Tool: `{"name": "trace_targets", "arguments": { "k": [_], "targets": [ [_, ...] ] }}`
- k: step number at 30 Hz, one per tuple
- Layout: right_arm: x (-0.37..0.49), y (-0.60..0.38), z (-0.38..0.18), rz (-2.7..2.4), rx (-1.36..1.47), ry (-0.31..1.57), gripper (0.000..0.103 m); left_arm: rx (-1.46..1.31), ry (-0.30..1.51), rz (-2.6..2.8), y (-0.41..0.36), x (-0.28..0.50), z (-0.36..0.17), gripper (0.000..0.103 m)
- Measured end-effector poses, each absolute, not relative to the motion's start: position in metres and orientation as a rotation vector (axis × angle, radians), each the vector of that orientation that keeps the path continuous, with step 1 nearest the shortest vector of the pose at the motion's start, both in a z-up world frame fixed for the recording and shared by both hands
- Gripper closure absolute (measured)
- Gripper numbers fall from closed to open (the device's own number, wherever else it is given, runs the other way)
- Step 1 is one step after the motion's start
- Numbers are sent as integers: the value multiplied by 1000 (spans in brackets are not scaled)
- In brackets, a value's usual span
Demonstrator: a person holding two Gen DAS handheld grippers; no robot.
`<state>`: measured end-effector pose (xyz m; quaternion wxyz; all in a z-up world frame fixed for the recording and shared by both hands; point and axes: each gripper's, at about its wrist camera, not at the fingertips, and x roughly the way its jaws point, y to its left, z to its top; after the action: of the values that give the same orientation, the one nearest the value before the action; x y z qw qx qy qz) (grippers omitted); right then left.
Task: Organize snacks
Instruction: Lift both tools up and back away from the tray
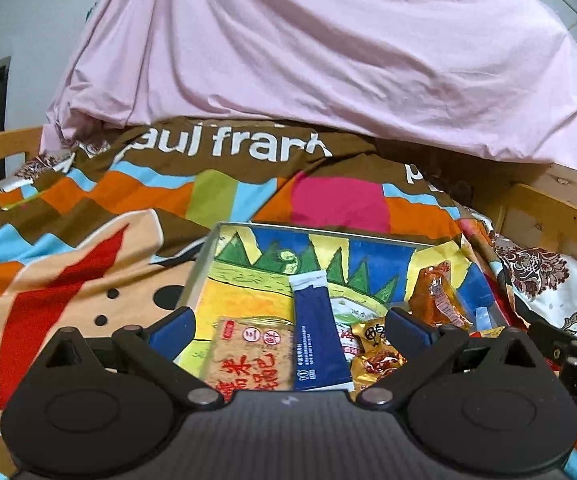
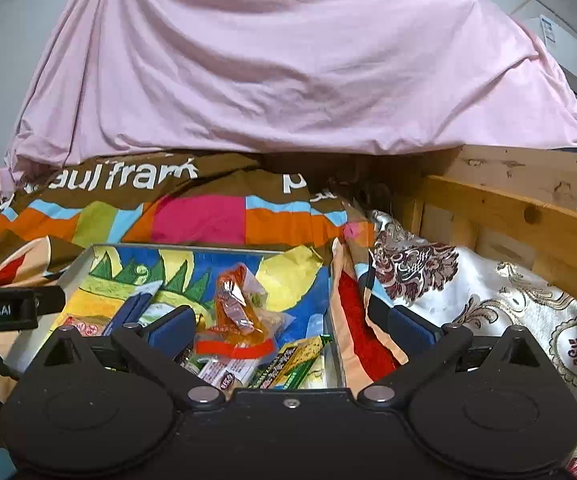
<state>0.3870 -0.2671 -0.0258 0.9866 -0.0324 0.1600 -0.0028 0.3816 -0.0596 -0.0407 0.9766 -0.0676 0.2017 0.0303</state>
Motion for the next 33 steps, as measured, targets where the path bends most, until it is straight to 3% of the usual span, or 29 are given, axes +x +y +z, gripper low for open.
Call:
{"name": "trace_targets", "arguments": {
  "k": [33],
  "targets": [
    [309, -256, 31, 113, -15, 230, 1, -119, 327, 88, -45, 284, 10, 0]
  ]
}}
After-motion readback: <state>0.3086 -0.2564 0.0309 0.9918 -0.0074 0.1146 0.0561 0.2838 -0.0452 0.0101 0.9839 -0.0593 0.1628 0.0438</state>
